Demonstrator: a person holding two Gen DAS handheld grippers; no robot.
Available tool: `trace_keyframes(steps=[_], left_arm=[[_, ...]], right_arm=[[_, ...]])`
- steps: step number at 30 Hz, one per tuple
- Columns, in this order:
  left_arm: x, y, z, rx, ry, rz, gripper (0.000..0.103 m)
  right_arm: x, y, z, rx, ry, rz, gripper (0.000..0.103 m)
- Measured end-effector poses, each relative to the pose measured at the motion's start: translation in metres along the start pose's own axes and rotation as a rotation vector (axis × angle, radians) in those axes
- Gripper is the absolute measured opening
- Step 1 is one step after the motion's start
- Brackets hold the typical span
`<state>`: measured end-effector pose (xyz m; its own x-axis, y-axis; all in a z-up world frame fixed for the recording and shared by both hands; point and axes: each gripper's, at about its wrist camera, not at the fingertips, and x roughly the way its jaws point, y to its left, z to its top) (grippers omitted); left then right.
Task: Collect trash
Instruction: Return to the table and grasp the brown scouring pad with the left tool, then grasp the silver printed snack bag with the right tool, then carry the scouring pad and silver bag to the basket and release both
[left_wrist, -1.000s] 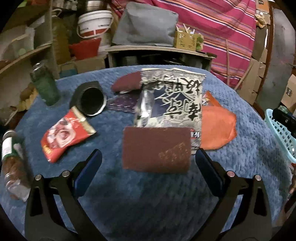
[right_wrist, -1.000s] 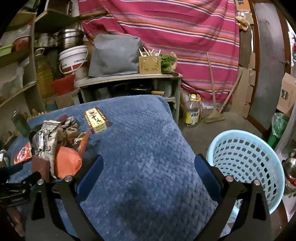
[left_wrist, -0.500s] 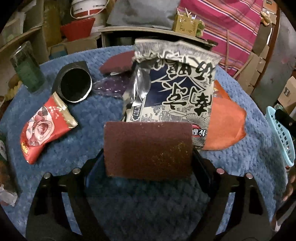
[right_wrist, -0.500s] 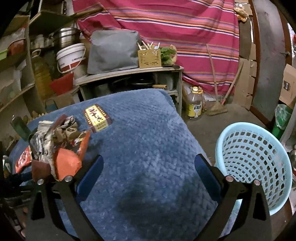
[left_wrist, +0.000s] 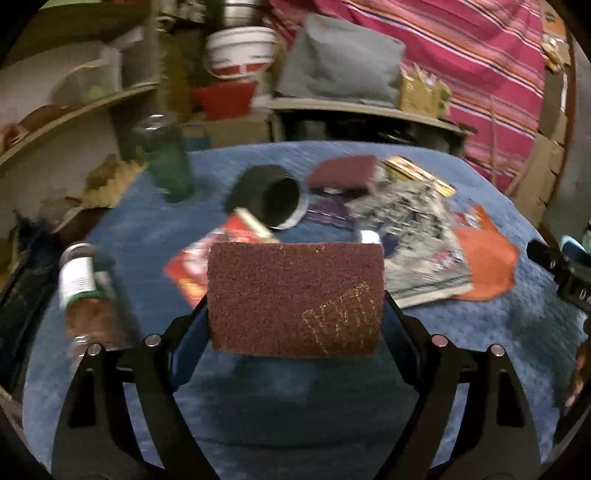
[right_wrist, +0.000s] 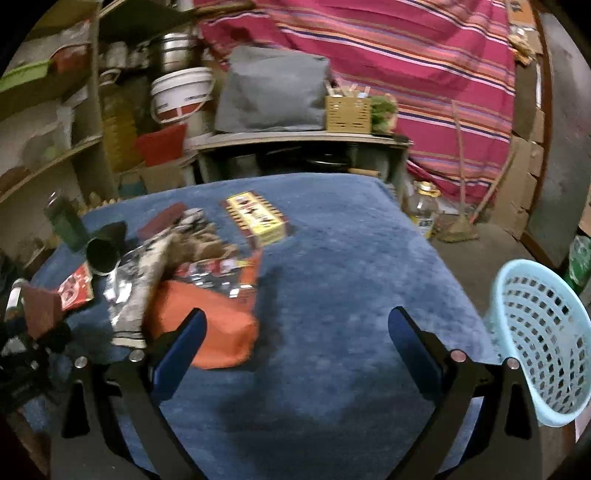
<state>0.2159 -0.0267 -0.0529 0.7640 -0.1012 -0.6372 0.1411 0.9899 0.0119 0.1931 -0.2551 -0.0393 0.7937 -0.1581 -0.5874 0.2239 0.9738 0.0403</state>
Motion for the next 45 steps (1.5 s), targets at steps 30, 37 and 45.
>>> trace_keyframes(steps=[30, 37, 45], left_arm=[[-0.034, 0.063, -0.001, -0.088, -0.099, 0.149, 0.083], [-0.047, 0.051, 0.001, -0.066, -0.131, 0.154, 0.083], [-0.053, 0.035, 0.005, -0.07, -0.142, 0.139, 0.083]], right_arm=[[0.009, 0.092, -0.006, -0.09, 0.02, 0.272, 0.004], [-0.025, 0.071, 0.003, -0.074, -0.082, 0.286, 0.004], [-0.044, 0.027, 0.011, -0.017, -0.122, 0.258, 0.004]])
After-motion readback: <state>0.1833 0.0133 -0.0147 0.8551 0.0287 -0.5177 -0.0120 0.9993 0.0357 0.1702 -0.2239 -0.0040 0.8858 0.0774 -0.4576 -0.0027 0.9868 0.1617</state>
